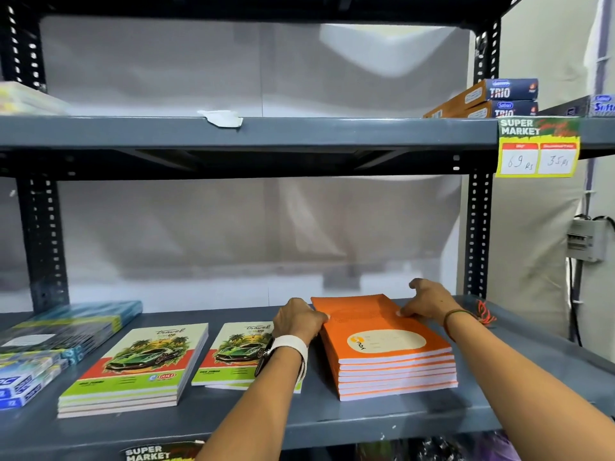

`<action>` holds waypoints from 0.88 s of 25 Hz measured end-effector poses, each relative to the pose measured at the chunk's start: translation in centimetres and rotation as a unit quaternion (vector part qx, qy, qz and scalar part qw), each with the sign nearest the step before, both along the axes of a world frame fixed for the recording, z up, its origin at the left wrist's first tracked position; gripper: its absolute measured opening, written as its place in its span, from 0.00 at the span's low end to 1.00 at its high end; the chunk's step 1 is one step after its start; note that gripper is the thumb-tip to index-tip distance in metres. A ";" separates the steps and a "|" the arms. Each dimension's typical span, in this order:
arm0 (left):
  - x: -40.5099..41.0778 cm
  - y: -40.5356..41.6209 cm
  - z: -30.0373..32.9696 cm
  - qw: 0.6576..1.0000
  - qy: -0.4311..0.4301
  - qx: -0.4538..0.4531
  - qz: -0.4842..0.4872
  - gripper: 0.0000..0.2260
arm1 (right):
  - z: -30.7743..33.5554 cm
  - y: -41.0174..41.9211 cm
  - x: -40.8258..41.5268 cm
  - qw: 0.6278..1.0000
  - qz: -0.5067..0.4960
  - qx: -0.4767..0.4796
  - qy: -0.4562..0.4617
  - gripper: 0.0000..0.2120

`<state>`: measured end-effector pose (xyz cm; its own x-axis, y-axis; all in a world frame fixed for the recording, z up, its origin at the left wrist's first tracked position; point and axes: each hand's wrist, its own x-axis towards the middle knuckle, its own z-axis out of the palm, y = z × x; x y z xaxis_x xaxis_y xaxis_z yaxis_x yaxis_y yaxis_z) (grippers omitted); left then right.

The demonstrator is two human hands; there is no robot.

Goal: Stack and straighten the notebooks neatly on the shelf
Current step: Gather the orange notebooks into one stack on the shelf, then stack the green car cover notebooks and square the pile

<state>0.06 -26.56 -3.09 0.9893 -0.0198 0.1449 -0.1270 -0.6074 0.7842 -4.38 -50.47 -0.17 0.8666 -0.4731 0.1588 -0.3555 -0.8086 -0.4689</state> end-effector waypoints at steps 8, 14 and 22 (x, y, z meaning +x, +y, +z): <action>1.4 5.5 1.7 0.995 -0.056 0.065 0.054 0.12 | 3.5 5.5 0.9 0.985 -0.007 -0.155 -0.068 0.23; 2.6 11.9 2.1 0.946 -0.007 0.316 0.073 0.14 | 2.3 16.7 3.5 0.981 0.149 -0.087 -0.083 0.21; 2.5 12.5 1.6 0.904 0.014 0.426 0.030 0.17 | -3.3 23.6 4.6 0.954 0.161 -0.240 0.080 0.27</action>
<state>2.55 -14.11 -1.54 0.9954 -0.0576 0.0770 -0.0602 -0.9977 0.0312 0.24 -26.92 -3.49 0.9858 -0.0848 0.1447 -0.0889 -0.9958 0.0221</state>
